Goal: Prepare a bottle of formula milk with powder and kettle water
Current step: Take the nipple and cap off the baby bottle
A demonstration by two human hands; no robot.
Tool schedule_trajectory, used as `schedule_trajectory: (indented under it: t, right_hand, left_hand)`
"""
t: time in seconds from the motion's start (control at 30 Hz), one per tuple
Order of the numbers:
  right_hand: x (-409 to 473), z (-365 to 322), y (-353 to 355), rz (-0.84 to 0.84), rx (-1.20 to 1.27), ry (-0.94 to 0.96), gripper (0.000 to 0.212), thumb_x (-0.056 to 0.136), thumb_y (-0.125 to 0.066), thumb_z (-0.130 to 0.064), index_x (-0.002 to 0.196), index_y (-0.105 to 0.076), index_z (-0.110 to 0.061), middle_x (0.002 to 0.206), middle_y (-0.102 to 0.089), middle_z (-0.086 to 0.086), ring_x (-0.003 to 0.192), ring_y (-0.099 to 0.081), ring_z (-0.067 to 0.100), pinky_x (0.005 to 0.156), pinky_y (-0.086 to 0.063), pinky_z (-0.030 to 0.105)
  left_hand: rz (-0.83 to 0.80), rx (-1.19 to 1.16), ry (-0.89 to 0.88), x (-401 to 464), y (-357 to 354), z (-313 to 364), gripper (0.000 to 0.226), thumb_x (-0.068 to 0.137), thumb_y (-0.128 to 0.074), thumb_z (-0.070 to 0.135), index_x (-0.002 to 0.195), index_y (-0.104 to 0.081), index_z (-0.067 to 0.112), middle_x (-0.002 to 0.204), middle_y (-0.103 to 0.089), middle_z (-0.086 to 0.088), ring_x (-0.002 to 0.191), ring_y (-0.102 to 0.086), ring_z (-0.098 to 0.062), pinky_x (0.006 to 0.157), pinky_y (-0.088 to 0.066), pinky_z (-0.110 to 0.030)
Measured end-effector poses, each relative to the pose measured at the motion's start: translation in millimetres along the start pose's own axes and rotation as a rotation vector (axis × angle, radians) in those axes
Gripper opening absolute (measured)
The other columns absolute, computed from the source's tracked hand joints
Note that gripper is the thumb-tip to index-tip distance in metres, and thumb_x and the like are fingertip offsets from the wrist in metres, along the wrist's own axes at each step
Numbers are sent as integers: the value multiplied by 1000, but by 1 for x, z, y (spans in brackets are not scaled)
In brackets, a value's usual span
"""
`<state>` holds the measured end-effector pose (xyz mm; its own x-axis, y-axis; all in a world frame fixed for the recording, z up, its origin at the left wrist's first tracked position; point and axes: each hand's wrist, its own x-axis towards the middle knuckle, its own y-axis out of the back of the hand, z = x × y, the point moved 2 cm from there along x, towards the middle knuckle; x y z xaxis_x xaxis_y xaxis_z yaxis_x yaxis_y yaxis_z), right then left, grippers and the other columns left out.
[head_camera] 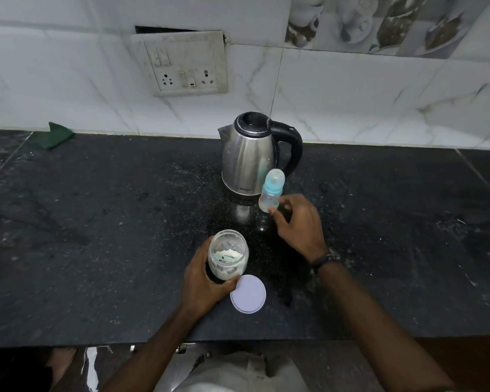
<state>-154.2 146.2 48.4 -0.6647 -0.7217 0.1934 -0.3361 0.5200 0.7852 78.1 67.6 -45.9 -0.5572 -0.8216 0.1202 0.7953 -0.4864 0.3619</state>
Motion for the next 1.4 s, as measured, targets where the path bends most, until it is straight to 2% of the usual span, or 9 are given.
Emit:
schedule_trajectory:
  t: [0.1, 0.2, 0.3, 0.57, 0.83, 1.0, 1.17, 1.3, 1.4]
  right_hand:
    - [33, -5, 3, 70, -11, -35, 50, 83, -74, -36, 122, -58, -11, 120, -62, 12, 108, -61, 30, 87, -50, 39]
    - [61, -10, 2, -29, -87, -102, 77, 78, -78, -39, 139, -43, -8, 134, -53, 17, 120, -55, 36, 94, -48, 44]
    - [77, -16, -4, -116, -146, -118, 85, 74, -83, -40, 139, -40, -8, 135, -53, 18, 120, -56, 39, 93, -49, 46]
    - [81, -19, -11, -162, -198, -131, 59, 79, -80, -35, 124, -53, -9, 122, -62, 19, 110, -61, 39, 85, -51, 43]
    - [33, -15, 8, -216, -173, -120, 56, 76, -81, -39, 119, -56, -12, 117, -65, 15, 108, -62, 36, 85, -52, 42]
    - [-8, -10, 23, -249, -159, -162, 57, 73, -81, -41, 120, -57, -20, 114, -67, 11, 106, -63, 33, 83, -50, 37]
    - [-39, -6, 33, -277, -164, -174, 58, 72, -82, -41, 122, -57, -23, 115, -68, 7, 105, -64, 29, 83, -51, 35]
    - [-55, -5, 38, -266, -148, -151, 59, 72, -83, -38, 123, -58, -21, 116, -68, 4, 106, -64, 27, 86, -52, 36]
    - [-62, -4, 39, -269, -156, -139, 57, 71, -83, -39, 120, -59, -22, 115, -68, 2, 104, -64, 26, 82, -50, 33]
  left_hand:
    - [-3, 11, -2, 0, 0, 1, 103, 53, -99, 32, 142, -49, 19, 135, -61, 8, 125, -57, -7, 101, -51, -41]
    - [-3, 15, 0, -1, 0, 0, 103, 54, -99, 31, 143, -49, 19, 135, -61, 8, 125, -57, -7, 100, -52, -42]
    - [2, 21, -3, -1, 0, 1, 104, 54, -99, 31, 143, -48, 19, 136, -60, 9, 126, -56, -6, 101, -51, -42]
    - [-3, 24, 12, -1, 0, 1, 104, 55, -98, 30, 145, -46, 17, 140, -58, 6, 129, -54, -8, 102, -50, -45]
    - [5, 26, 32, -3, -2, -1, 108, 55, -96, 33, 147, -43, 16, 144, -55, 3, 132, -52, -9, 105, -48, -46]
    - [0, 40, 41, -4, -4, 1, 111, 57, -90, 45, 151, -37, 16, 149, -50, 1, 136, -47, -10, 110, -43, -42]
    - [-16, 45, 49, -5, -6, -1, 115, 59, -92, 37, 154, -29, 17, 153, -45, 1, 140, -44, -10, 112, -41, -42]
    - [-15, 47, 31, -7, -6, 2, 123, 58, -90, 42, 156, -18, 22, 160, -32, 2, 146, -33, -9, 116, -34, -39]
    - [43, 81, -14, -10, -3, 6, 134, 56, -90, 53, 158, -7, 23, 167, -12, 4, 152, -17, -14, 121, -26, -50]
